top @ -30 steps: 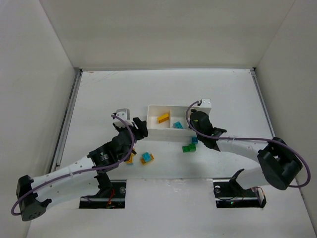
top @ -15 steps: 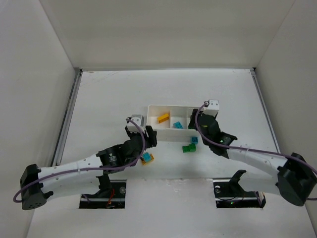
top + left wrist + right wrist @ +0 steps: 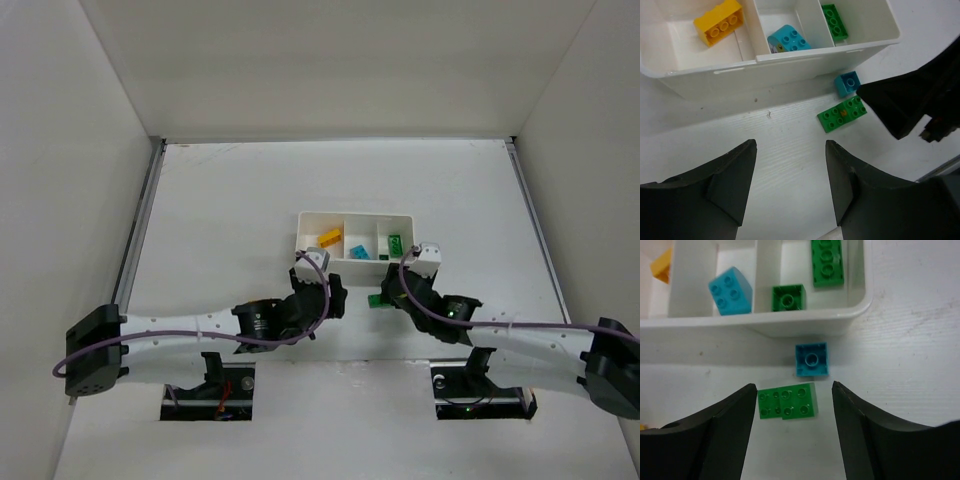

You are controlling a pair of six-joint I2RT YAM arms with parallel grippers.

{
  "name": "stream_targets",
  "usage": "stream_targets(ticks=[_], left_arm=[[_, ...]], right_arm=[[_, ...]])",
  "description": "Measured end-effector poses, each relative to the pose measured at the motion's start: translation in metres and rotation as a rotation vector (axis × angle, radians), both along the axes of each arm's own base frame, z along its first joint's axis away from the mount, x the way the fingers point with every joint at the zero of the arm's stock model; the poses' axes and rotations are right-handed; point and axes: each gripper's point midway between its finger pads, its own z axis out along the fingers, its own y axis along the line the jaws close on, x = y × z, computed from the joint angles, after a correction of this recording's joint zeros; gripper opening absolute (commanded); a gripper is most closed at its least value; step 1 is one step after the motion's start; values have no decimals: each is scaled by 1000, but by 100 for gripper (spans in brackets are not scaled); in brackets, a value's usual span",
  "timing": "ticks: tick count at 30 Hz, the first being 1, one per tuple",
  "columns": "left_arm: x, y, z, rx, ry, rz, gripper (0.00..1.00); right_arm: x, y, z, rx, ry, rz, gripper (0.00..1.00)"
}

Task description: Sort the legos into containers by color

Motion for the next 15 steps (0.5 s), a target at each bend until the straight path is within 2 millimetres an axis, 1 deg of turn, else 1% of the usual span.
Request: stream_targets(ticks=[3,5,10,15], left_arm=[[-4,-8,4,-39,7,-15,54],[-6,-13,7,-67,9,-23,54],[-8,-19,5,-81,20,-30,54],[-8,-19,4,-86,23,-29,54]], right_arm=[[-4,-1,-21,-29,60,-15,68],[-5,-1,-30,-44,84,-24,68],[-8,0,-40,-45,116,-29,66],[-16,7,-49,-38,146,-15,57]])
